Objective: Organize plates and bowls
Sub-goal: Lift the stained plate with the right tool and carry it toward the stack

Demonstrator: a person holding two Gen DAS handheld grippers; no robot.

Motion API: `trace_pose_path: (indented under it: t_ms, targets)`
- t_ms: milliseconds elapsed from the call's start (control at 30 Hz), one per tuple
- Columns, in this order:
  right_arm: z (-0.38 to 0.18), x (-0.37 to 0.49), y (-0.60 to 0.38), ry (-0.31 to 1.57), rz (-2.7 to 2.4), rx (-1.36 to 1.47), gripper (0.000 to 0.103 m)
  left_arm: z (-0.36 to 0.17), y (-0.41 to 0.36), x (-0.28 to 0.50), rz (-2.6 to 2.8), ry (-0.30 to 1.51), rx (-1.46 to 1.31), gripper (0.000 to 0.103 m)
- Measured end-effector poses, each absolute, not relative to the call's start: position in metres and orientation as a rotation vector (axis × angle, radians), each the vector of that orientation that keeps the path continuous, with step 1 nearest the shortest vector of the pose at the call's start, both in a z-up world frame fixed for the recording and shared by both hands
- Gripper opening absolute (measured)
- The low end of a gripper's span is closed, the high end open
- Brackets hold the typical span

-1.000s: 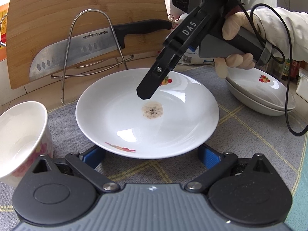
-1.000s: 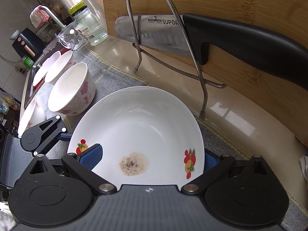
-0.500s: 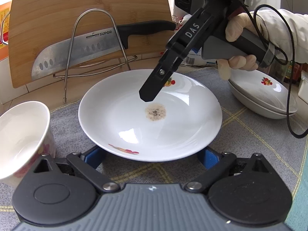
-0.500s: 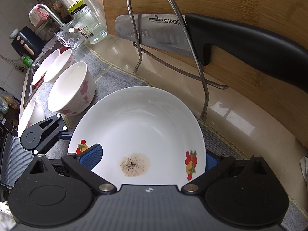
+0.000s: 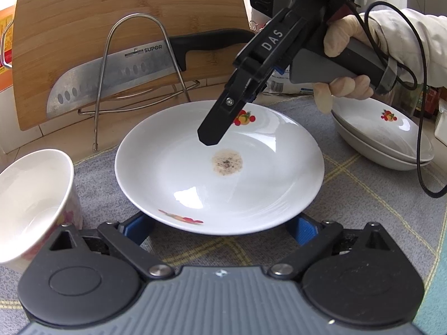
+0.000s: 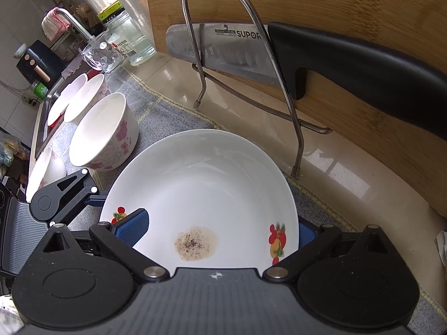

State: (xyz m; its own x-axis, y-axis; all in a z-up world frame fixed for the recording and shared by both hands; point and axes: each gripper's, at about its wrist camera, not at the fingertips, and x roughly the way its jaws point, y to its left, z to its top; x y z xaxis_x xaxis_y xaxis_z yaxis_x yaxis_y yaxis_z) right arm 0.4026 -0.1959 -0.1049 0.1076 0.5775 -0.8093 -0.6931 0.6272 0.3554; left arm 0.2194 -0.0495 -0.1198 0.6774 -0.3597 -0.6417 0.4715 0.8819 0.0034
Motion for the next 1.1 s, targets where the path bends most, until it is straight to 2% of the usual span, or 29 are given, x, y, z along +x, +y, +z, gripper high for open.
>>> trace_pose_path:
  t_ms: [1100]
  targets:
    - [-0.091, 0.364, -0.194, 1.122, 0.935, -0.116, 0.103, -0.096, -0.049, 0.189, -0.487, 0.701, 0.194, 0.098]
